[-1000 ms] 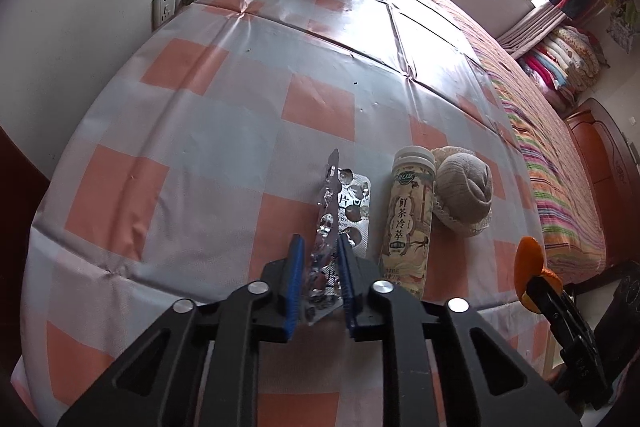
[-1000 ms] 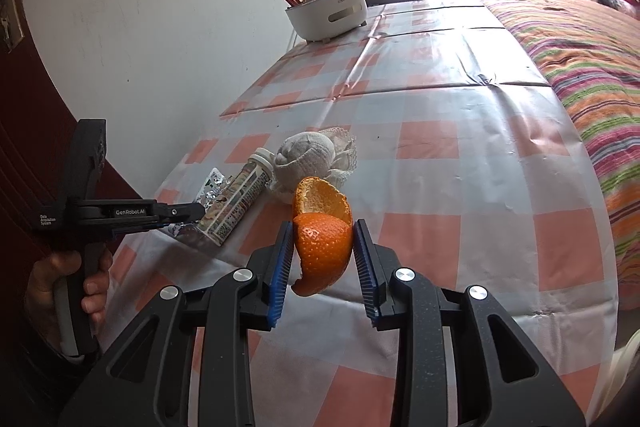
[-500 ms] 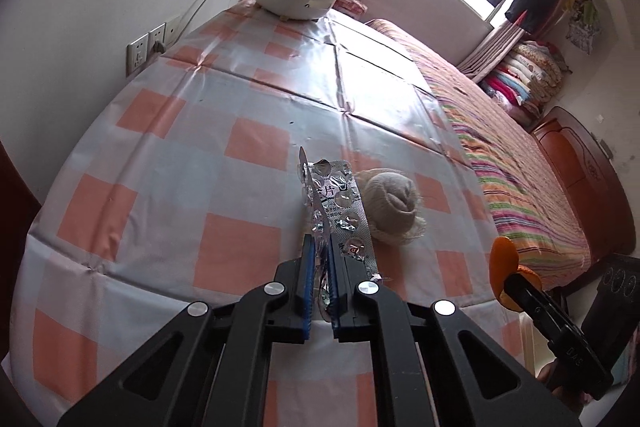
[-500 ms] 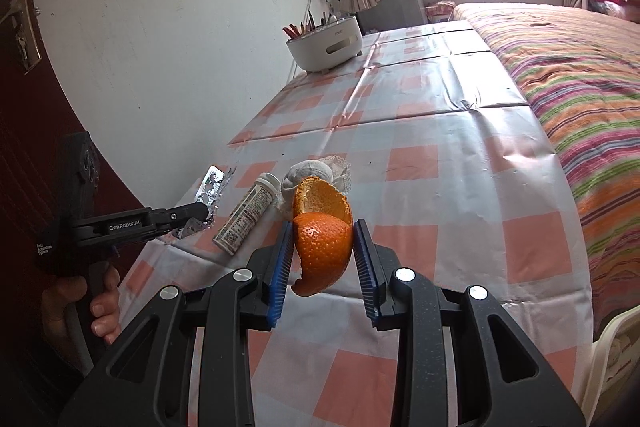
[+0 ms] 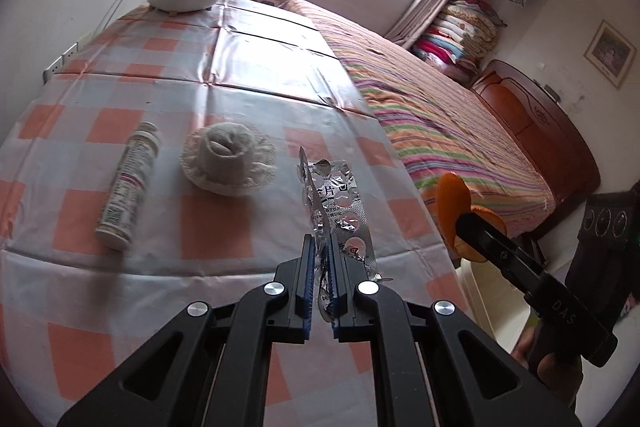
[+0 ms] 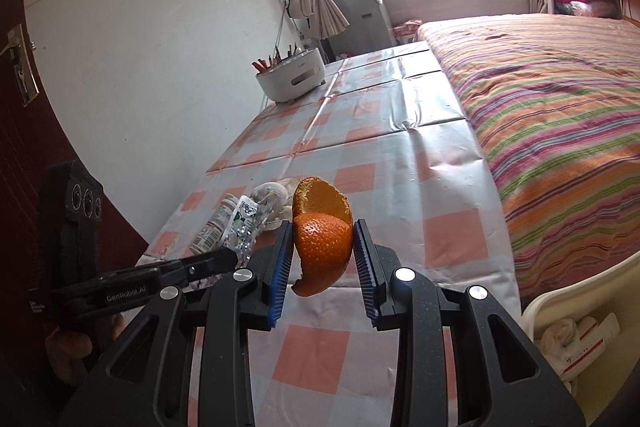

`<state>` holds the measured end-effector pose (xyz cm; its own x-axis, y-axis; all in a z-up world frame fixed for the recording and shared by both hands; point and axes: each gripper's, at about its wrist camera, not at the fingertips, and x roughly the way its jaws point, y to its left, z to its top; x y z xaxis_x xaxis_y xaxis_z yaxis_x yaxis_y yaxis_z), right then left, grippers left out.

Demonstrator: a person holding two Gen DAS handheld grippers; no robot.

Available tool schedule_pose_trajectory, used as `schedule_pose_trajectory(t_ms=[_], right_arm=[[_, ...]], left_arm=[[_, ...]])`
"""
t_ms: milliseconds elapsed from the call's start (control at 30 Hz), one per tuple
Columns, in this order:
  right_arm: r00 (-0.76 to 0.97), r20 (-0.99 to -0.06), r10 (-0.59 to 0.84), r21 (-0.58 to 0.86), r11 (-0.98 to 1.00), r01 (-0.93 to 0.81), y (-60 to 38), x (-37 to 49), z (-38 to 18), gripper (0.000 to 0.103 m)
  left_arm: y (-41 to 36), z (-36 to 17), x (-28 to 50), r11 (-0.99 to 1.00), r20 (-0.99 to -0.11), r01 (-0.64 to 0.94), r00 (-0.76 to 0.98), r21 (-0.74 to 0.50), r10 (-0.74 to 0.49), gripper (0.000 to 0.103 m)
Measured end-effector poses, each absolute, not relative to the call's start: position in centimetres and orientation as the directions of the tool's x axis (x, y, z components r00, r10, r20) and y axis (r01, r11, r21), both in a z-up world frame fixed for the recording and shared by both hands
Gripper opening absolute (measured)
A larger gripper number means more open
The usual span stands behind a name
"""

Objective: Collect trash
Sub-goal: 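Carry the peel and blister pack to the cream bin and open both tools inside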

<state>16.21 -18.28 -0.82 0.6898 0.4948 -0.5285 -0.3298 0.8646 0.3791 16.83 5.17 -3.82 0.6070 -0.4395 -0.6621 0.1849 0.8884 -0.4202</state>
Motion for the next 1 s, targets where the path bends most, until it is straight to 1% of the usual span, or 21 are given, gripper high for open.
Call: schedule_pose_trajectory(t_ms=[233,400,900,1000], right_arm=[[0.741,-0.517,0.429,0.374,0.891,-0.256,-22.4,15.8,-0.2,0.030],[0.765,-0.521,0.377,0.366,0.909,-0.199,-25.1,15.3,-0.5,0.030],[0.806,-0.553,0.211,0.320,0.947,-0.028,-32.3,13.1,-1.3,0.030],[0.808,-0.556,0.192,0.328,0.945,0.001,-33.3,12.7,-1.4,0.030]], left_arm=[[-0.4,-4.0,15.6,0.846,-0.656,0.306,0.536,-0.437,-0.532,0.006],[-3.7,-4.2,14.7,0.817,-0.657,0.369,0.486,-0.444,-0.577,0.006],[-12.4,-5.2,13.2,0.750,-0.679,0.494,0.362,-0.441,-0.638,0.006],[-13.7,-5.4,13.3,0.742,-0.685,0.508,0.346,-0.438,-0.641,0.006]])
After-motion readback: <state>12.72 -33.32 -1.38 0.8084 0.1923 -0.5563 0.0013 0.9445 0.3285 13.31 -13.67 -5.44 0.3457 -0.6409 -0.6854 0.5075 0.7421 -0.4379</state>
